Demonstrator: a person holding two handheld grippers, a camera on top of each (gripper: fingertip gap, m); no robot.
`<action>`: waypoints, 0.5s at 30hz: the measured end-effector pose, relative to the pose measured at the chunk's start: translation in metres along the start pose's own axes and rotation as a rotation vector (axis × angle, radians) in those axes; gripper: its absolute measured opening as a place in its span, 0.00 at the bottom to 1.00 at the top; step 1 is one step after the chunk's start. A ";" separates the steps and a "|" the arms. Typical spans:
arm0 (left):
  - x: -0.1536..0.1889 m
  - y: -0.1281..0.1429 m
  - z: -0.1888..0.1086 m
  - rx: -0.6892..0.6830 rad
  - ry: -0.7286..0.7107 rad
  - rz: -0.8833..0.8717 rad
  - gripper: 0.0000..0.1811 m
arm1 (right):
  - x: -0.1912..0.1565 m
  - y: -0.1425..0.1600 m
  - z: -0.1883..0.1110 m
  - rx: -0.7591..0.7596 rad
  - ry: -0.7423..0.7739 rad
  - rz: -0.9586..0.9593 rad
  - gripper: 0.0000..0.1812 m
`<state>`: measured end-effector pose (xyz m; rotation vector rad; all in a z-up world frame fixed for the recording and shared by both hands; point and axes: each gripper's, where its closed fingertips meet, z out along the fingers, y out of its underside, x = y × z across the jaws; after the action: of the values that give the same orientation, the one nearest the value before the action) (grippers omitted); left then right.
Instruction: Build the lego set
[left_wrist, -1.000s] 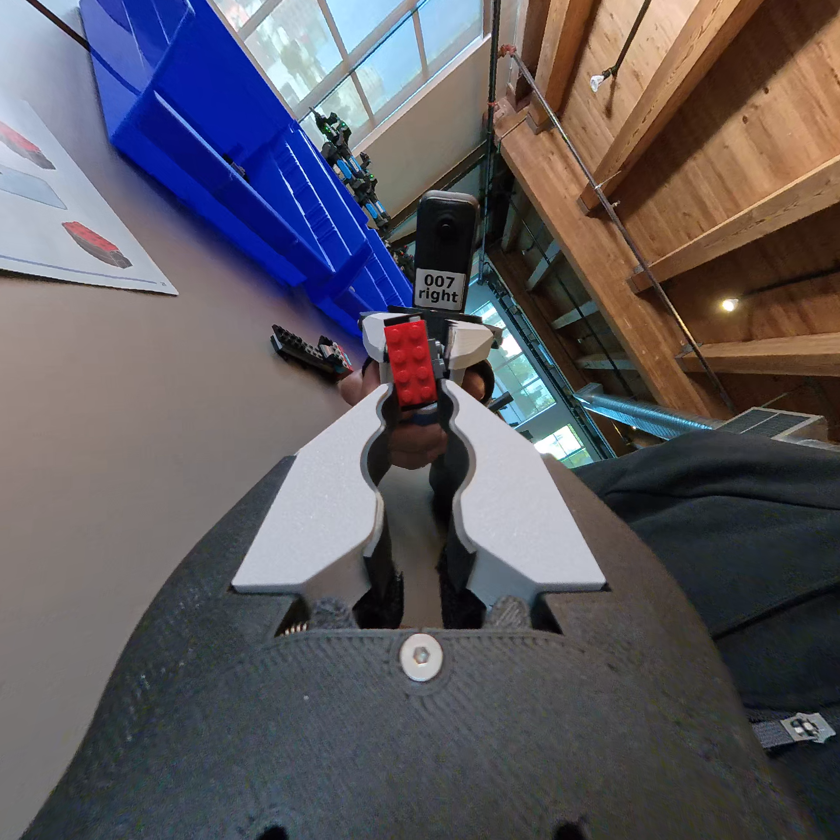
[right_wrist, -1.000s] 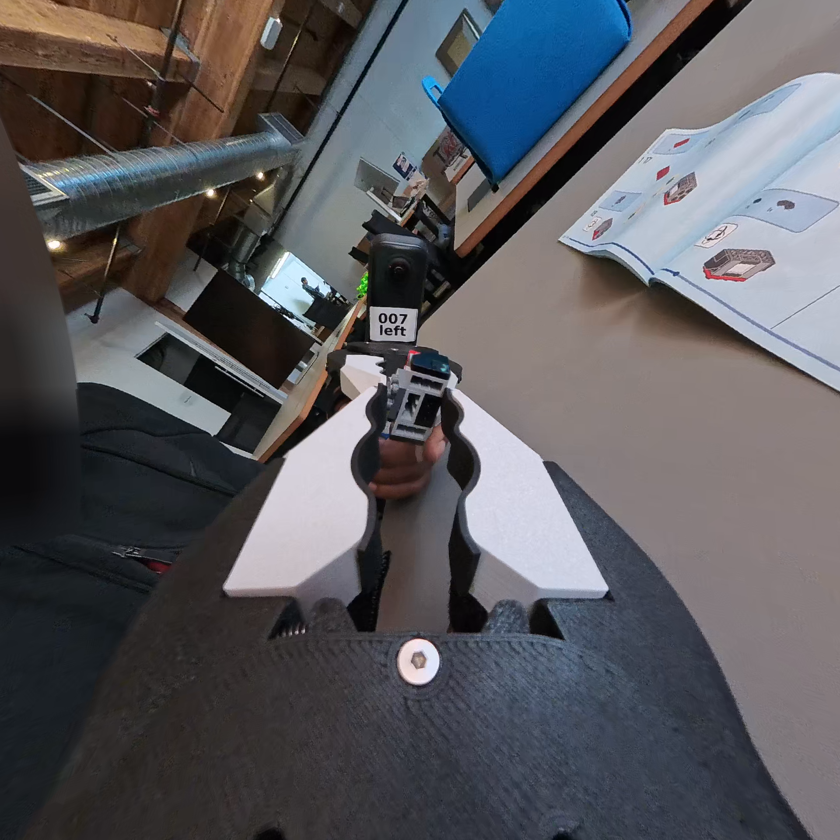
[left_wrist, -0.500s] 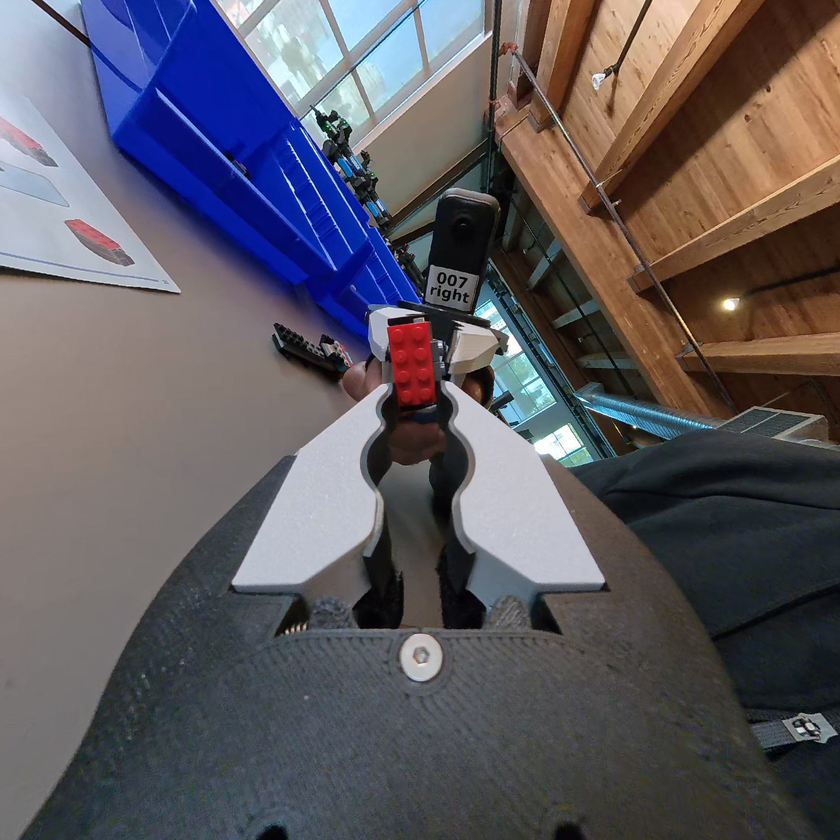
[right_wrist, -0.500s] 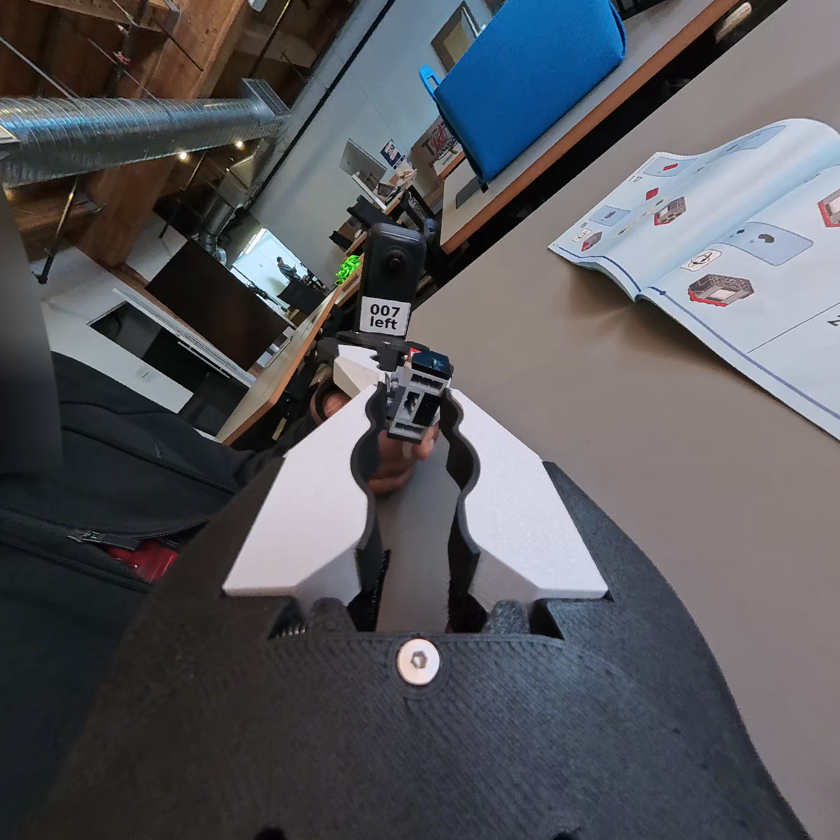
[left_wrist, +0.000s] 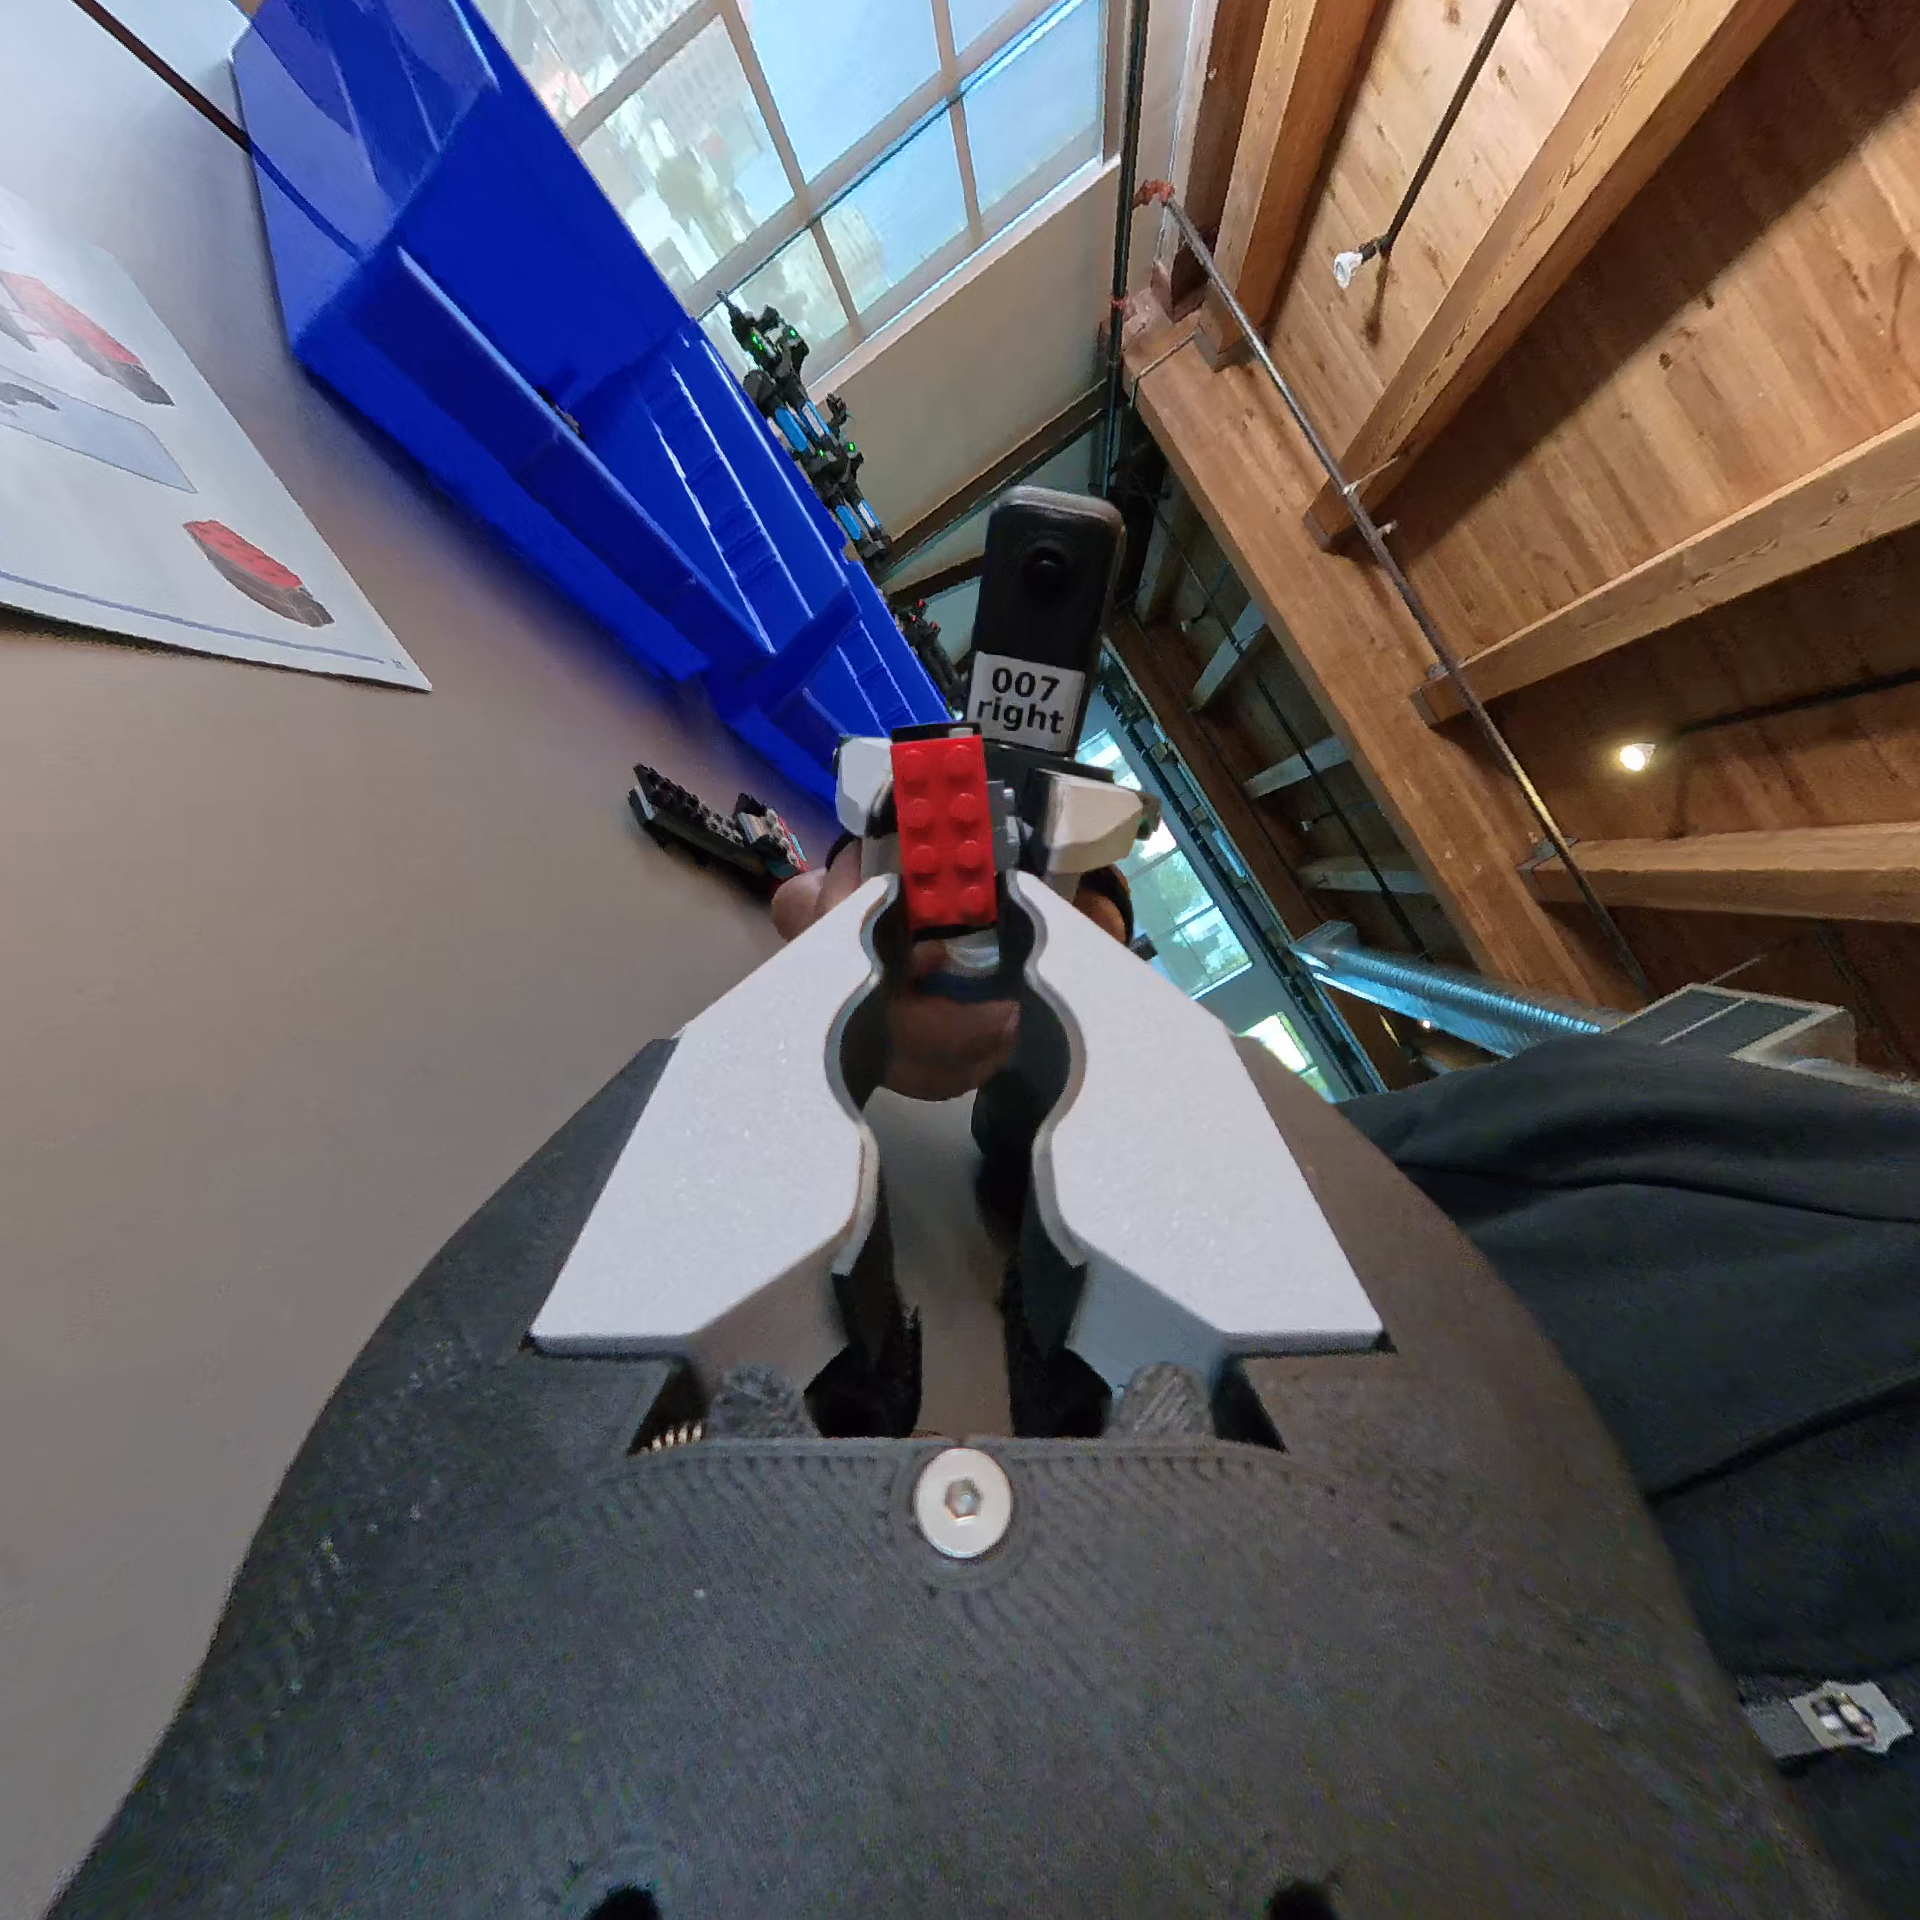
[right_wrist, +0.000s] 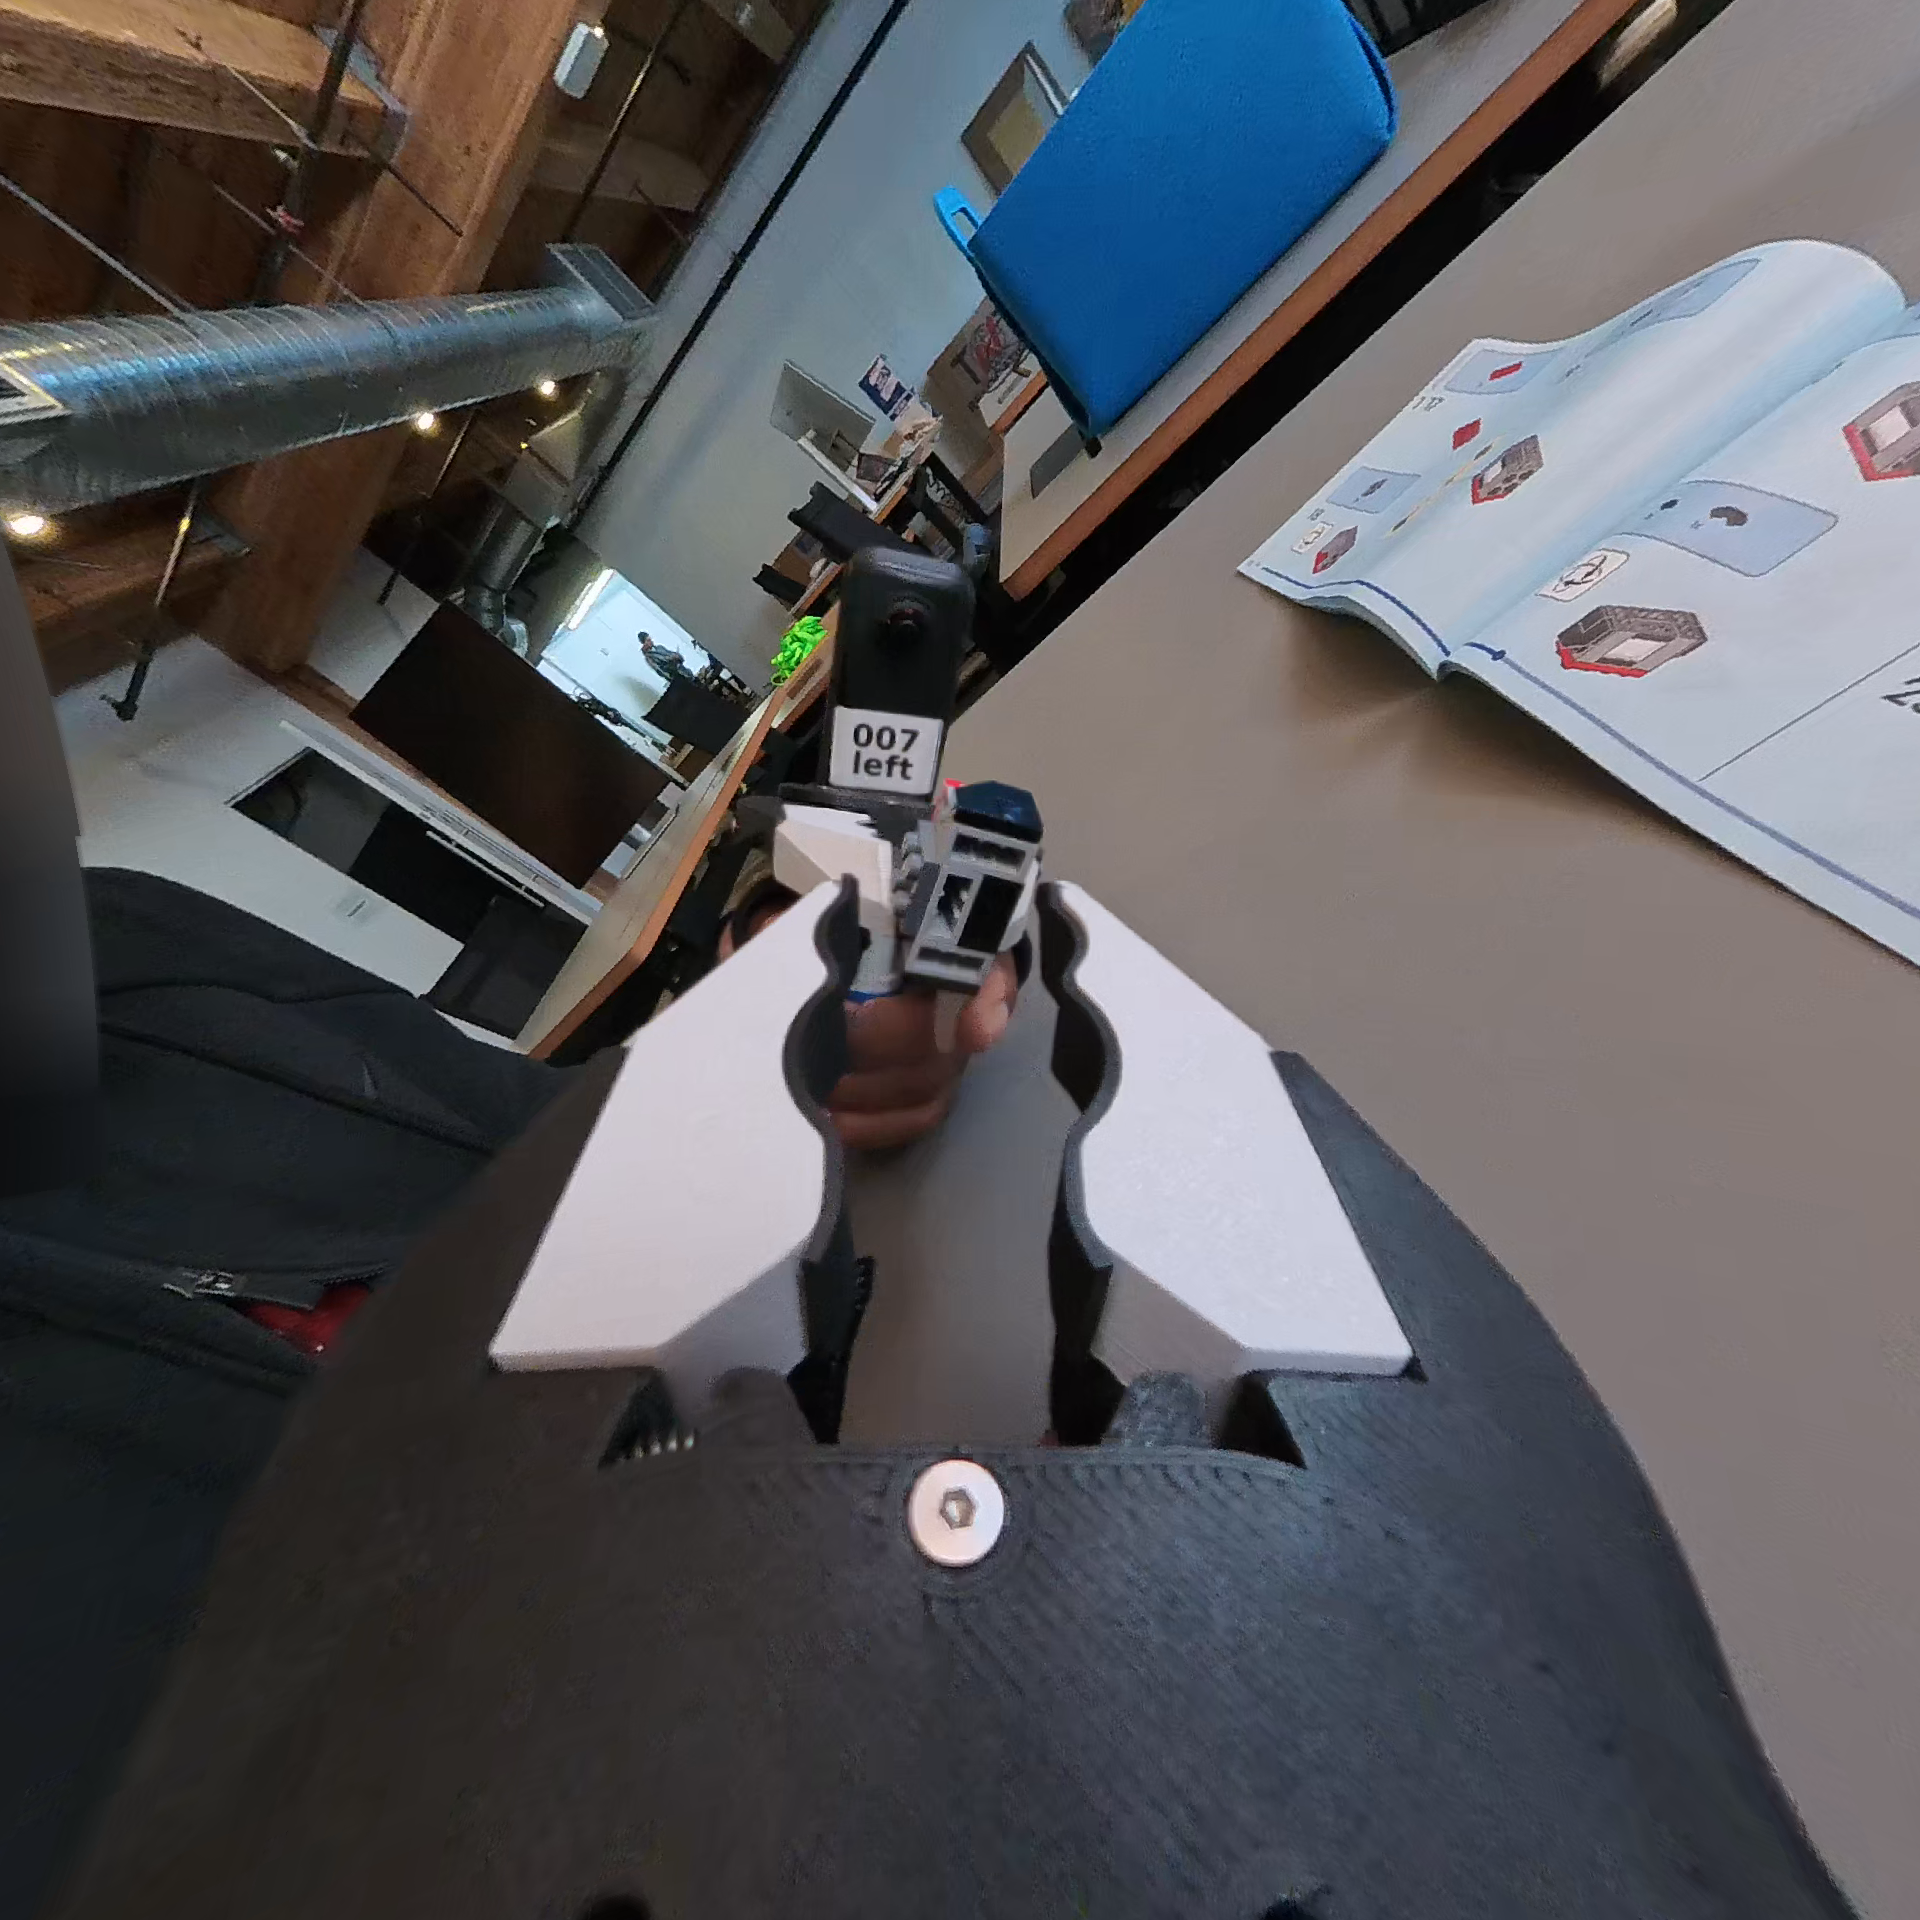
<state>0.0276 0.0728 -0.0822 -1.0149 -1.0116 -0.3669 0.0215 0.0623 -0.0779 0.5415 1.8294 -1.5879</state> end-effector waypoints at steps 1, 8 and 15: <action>-0.002 -0.002 -0.001 0.010 -0.005 -0.007 0.08 | 0.001 -0.002 -0.001 0.009 0.004 0.001 0.20; 0.001 -0.002 0.000 0.004 -0.035 0.051 0.08 | 0.000 -0.003 0.000 0.024 -0.004 0.006 0.17; 0.013 -0.001 0.003 -0.019 -0.056 0.166 0.10 | -0.011 -0.009 -0.004 0.068 -0.110 0.046 0.12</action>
<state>0.0321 0.0769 -0.0707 -1.1231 -0.9678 -0.2126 0.0227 0.0653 -0.0640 0.5125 1.6759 -1.6218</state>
